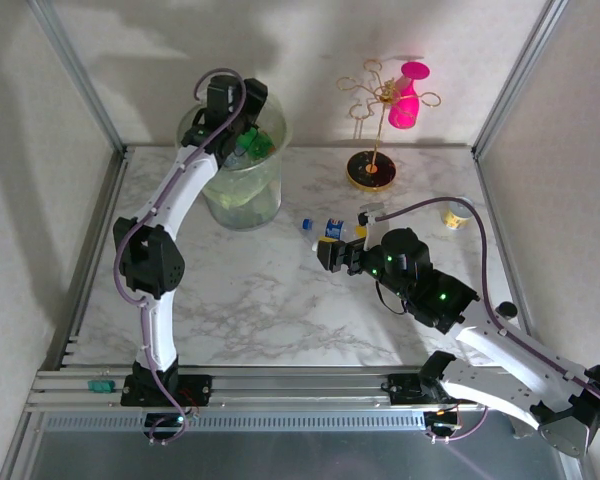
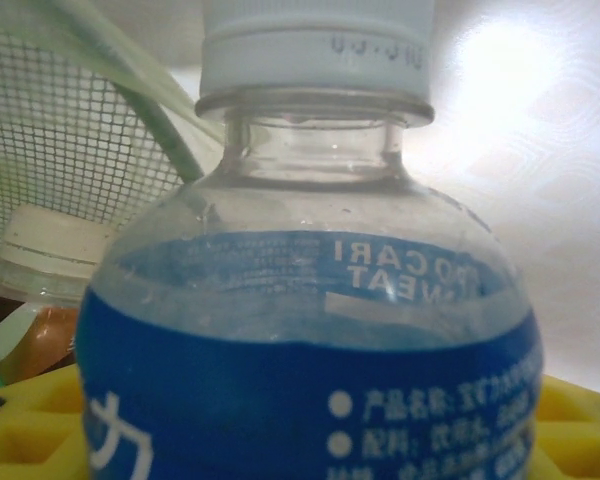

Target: Put the plastic bottles in the bin

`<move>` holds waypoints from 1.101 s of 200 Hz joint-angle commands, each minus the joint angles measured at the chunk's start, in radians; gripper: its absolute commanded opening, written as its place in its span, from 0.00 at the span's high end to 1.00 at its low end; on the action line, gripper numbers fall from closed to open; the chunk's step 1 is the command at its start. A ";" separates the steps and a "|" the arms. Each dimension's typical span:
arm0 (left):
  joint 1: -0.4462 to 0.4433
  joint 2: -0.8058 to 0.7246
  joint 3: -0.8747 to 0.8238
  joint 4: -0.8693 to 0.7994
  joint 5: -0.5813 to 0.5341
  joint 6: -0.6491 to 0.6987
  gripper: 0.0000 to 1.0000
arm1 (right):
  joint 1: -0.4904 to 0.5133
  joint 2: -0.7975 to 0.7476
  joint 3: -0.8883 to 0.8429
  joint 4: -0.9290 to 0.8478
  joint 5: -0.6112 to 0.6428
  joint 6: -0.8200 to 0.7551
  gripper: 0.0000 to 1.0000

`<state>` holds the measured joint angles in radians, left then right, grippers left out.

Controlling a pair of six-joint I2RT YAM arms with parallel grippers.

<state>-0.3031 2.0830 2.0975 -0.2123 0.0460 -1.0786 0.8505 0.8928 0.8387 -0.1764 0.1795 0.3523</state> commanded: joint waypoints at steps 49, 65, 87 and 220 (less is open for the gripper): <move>-0.007 -0.066 -0.044 0.028 -0.050 -0.062 0.40 | -0.004 -0.019 -0.013 0.011 0.002 -0.009 0.03; -0.008 -0.076 -0.045 0.022 -0.054 -0.064 0.36 | -0.004 -0.015 -0.015 0.016 0.000 -0.008 0.03; -0.006 -0.096 -0.045 0.010 -0.066 -0.060 0.33 | -0.004 -0.011 -0.017 0.017 -0.001 -0.008 0.03; -0.002 -0.156 -0.093 -0.014 -0.068 -0.060 0.25 | -0.005 -0.010 0.005 0.004 0.003 -0.011 0.02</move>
<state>-0.3080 1.9663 2.0052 -0.2214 -0.0193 -1.1191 0.8505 0.8928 0.8284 -0.1764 0.1799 0.3519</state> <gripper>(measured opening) 0.759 0.974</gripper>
